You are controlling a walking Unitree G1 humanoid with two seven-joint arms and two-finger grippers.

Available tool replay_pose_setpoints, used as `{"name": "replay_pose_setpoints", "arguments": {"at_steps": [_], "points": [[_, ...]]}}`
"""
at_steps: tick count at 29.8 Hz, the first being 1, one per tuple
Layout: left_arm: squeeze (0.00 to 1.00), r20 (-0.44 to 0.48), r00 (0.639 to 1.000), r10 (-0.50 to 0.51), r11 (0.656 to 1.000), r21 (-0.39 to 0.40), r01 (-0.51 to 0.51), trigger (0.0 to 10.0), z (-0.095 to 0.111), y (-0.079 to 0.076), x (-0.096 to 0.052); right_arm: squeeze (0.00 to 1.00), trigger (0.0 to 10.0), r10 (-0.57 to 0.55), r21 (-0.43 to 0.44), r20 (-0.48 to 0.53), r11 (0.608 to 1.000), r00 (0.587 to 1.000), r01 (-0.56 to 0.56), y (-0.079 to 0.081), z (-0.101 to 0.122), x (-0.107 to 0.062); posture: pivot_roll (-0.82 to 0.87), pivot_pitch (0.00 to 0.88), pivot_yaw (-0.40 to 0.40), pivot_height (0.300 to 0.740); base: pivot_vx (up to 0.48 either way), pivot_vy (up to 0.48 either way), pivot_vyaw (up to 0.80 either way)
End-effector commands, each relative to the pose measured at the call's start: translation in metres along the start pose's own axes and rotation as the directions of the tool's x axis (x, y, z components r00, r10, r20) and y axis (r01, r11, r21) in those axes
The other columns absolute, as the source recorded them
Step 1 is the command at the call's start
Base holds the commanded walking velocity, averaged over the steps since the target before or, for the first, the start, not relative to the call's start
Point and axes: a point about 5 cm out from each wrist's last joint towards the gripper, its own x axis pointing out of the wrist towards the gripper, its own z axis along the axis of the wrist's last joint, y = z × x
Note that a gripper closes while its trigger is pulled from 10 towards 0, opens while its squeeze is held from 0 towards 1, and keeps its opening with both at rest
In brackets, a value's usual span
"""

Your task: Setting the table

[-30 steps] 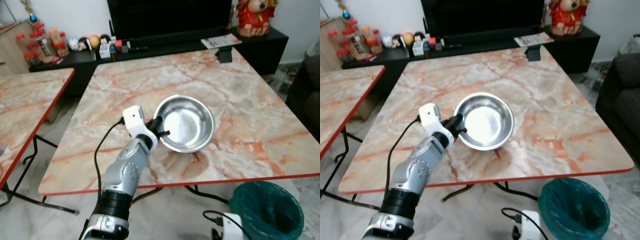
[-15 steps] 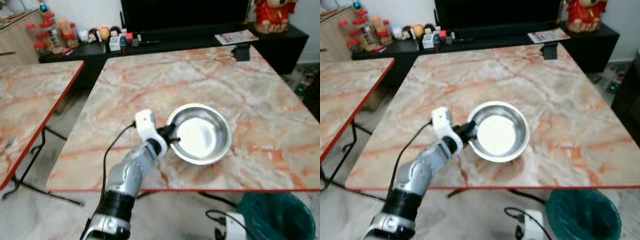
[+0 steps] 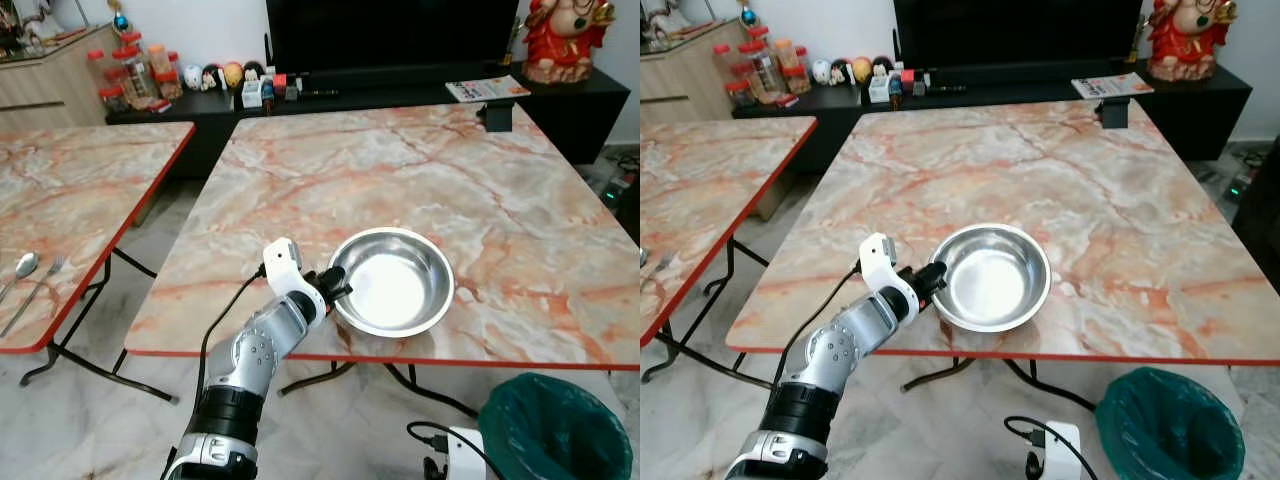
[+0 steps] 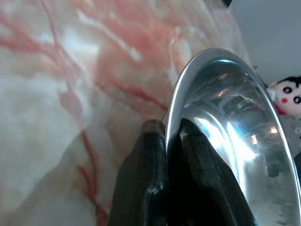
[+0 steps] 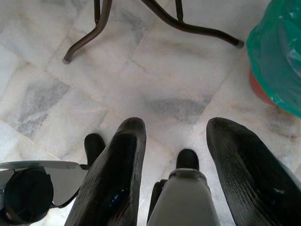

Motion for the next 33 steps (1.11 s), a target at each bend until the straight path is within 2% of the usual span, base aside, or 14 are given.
{"name": "replay_pose_setpoints", "arguments": {"at_steps": [1, 7, 15, 19, 24, 33], "points": [[0.0, 0.028, 0.984, -0.177, 0.984, 0.029, 0.176, 10.0, 0.011, -0.066, 0.018, 0.0, 10.0, 0.003, 0.004, -0.005, 1.0, 1.0, -0.003, 0.003, -0.001, 0.0, 0.02, 0.018, 0.099, 0.74, 0.0, 0.0, 0.0], [0.0, 0.054, 0.985, -0.163, 0.985, 0.06, 0.159, 10.0, 0.014, -0.064, 0.018, 0.0, 10.0, -0.003, 0.015, -0.006, 1.0, 1.0, 0.003, 0.002, -0.001, 0.0, 0.02, 0.016, 0.1, 0.74, 0.0, 0.0, 0.0], [0.0, 0.078, 0.982, -0.174, 0.984, 0.051, 0.17, 10.0, 0.019, -0.066, 0.02, 0.0, 10.0, 0.0, 0.013, -0.008, 1.0, 1.0, 0.0, 0.002, -0.002, 0.0, 0.03, 0.016, 0.098, 0.74, 0.0, 0.0, 0.0], [0.0, 0.06, 0.984, -0.167, 0.984, 0.065, 0.163, 10.0, 0.016, -0.072, 0.026, 0.0, 10.0, 0.001, 0.011, -0.008, 1.0, 1.0, -0.001, 0.003, -0.002, 0.0, 0.03, 0.015, 0.099, 0.74, 0.0, 0.0, 0.0], [0.0, 0.036, 0.987, -0.158, 0.987, 0.046, 0.156, 10.0, 0.011, -0.079, 0.034, 0.0, 10.0, 0.0, 0.014, -0.01, 1.0, 1.0, 0.0, 0.003, -0.003, 0.0, 0.02, 0.018, 0.104, 0.74, 0.0, 0.0, 0.0], [0.0, -0.042, 0.988, -0.15, 0.988, 0.013, 0.151, 10.0, -0.008, -0.079, 0.042, 0.0, 10.0, 0.0, 0.021, -0.015, 1.0, 1.0, 0.001, 0.005, -0.005, -0.001, 0.02, 0.021, 0.115, 0.74, 0.0, 0.0, 0.0]]}}
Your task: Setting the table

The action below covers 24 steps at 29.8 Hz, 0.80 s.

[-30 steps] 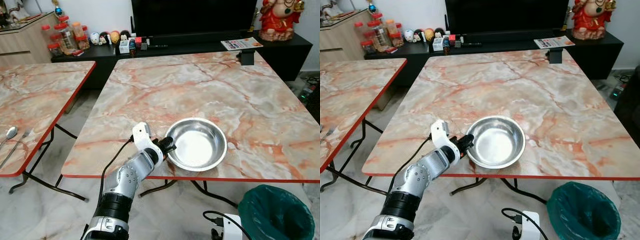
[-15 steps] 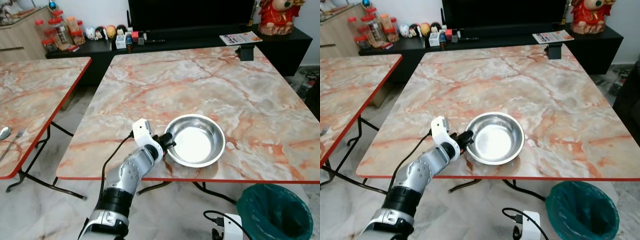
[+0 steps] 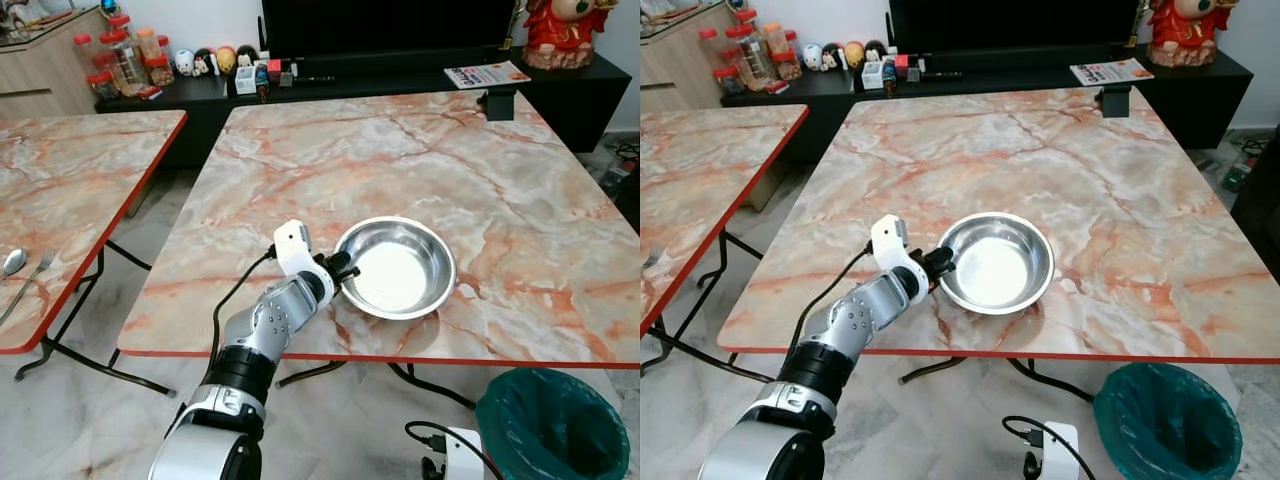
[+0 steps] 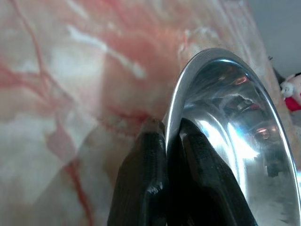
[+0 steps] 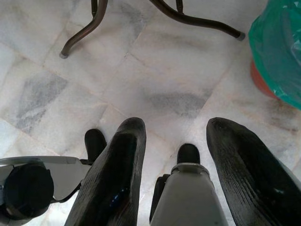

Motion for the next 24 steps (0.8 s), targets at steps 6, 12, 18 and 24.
{"name": "replay_pose_setpoints", "arguments": {"at_steps": [6, 12, 18, 24], "points": [[0.0, -0.043, 0.988, -0.15, 0.988, -0.047, 0.148, 10.0, -0.0229, -0.0666, 0.0207, 0.0, 10.0, -0.002, 0.017, -0.013, 1.0, 1.0, 0.003, 0.0027, -0.0052, -0.0011, 0.01, 0.023, 0.121, 0.74, 0.0, 0.0, 0.0], [0.0, -0.05, 0.988, -0.143, 0.989, -0.045, 0.141, 10.0, -0.0242, -0.0678, 0.0239, 0.0, 10.0, -0.008, 0.022, -0.014, 1.0, 1.0, 0.009, 0.0012, -0.006, -0.0015, 0.0, 0.023, 0.125, 0.74, 0.0, 0.0, 0.0], [1.0, -0.06, 0.985, -0.16, 0.987, -0.036, 0.158, 10.0, -0.0259, -0.0708, 0.0252, 0.0, 10.0, -0.014, 0.028, -0.014, 1.0, 1.0, 0.014, -0.0001, -0.0067, -0.0017, 0.0, 0.021, 0.125, 0.74, 0.0, 0.0, 0.0], [1.0, -0.06, 0.985, -0.163, 0.986, -0.036, 0.161, 10.0, -0.0258, -0.0713, 0.0253, 0.0, 10.0, -0.014, 0.029, -0.014, 0.999, 1.0, 0.015, -0.0002, -0.0067, -0.0017, 0.0, 0.021, 0.125, 0.74, 0.0, 0.0, 0.0]]}}
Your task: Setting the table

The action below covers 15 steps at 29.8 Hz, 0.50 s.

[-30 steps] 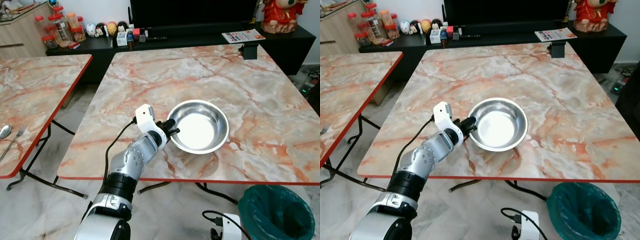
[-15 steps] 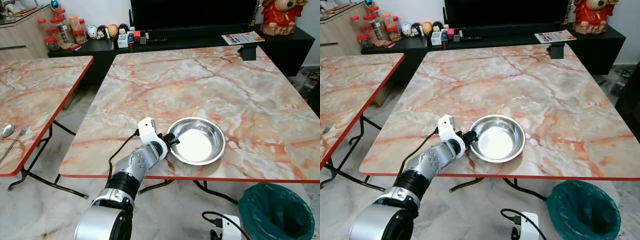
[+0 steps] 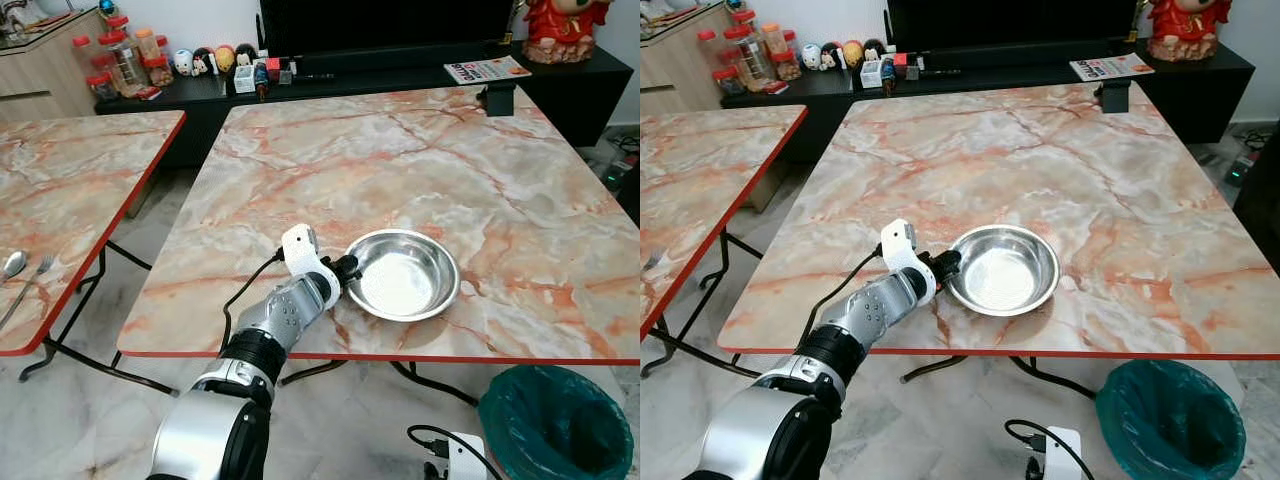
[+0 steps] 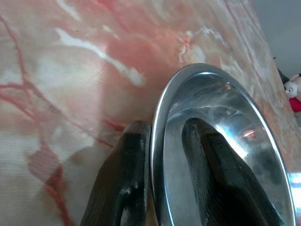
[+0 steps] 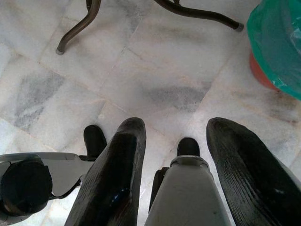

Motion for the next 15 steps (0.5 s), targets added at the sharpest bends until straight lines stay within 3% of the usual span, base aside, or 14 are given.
{"name": "replay_pose_setpoints", "arguments": {"at_steps": [1, 15], "points": [[1.0, -0.069, 0.985, -0.158, 0.987, -0.035, 0.156, 10.0, -0.0296, -0.066, 0.0114, 0.0, 10.0, -0.001, 0.017, -0.005, 1.0, 1.0, 0.001, 0.0019, -0.0025, -0.0005, 0.0, 0.021, 0.125, 0.74, 0.0, 0.0, 0.0], [1.0, -0.069, 0.985, -0.158, 0.987, -0.035, 0.156, 10.0, -0.0296, -0.066, 0.0114, 0.0, 10.0, -0.001, 0.017, -0.005, 1.0, 1.0, 0.001, 0.0019, -0.0025, -0.0005, 0.0, 0.021, 0.125, 0.74, 0.0, 0.0, 0.0]]}}
